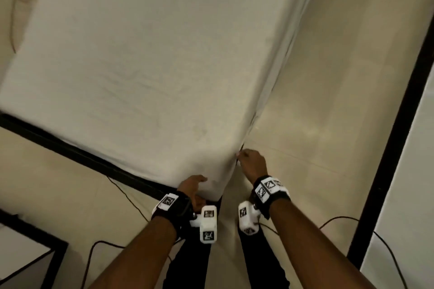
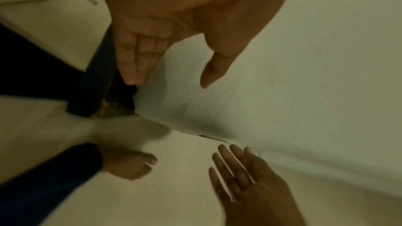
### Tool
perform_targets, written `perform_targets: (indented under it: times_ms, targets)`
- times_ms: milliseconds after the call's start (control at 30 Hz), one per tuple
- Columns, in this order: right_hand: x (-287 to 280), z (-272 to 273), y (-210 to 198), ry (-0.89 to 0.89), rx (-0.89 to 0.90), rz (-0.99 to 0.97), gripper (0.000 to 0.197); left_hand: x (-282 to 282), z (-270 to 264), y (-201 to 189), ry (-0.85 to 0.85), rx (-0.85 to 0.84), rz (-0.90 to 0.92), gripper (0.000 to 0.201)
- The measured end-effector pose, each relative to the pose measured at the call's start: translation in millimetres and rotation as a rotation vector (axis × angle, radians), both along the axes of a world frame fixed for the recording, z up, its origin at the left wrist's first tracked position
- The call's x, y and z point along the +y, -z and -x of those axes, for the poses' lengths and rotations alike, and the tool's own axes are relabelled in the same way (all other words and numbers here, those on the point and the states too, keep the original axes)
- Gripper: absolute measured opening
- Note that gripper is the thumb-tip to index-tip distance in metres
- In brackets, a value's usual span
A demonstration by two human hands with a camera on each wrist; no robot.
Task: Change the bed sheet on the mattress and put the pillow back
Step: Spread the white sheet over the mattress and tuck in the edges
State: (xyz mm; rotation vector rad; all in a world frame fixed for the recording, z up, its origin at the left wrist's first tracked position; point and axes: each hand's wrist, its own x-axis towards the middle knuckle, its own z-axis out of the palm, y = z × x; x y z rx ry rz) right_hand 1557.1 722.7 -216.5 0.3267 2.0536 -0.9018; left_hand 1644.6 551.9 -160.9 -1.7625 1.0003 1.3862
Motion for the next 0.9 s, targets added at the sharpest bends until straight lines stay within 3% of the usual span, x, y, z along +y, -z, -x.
perform_targets:
  times_ms: [167,300,533,733,900]
  targets:
    - [35.6,-16.0,-103.8,-0.103,0.128,-0.073,0.018,12.7,26.0,-85.0,0.361,0.247,0.093,0.016]
    - [68.7,-11.3,-201.1,-0.212,0.312,-0.195,0.024,41.3,56.0,-169.2,0.636,0.468,0.212,0.022]
    - [112.4,15.1,-337.1,-0.249,0.521,-0.316,0.028,100.0,103.5,-298.5,0.850,0.786,0.280,0.024]
    - [136.7,15.0,-405.5,-0.190,0.598,-0.372,0.028,127.5,111.7,-360.2,1.075,0.935,0.378,0.033]
    - [149.1,9.2,-430.8,-0.143,0.608,-0.394,0.024,122.2,113.4,-385.8,1.179,0.954,0.490,0.014]
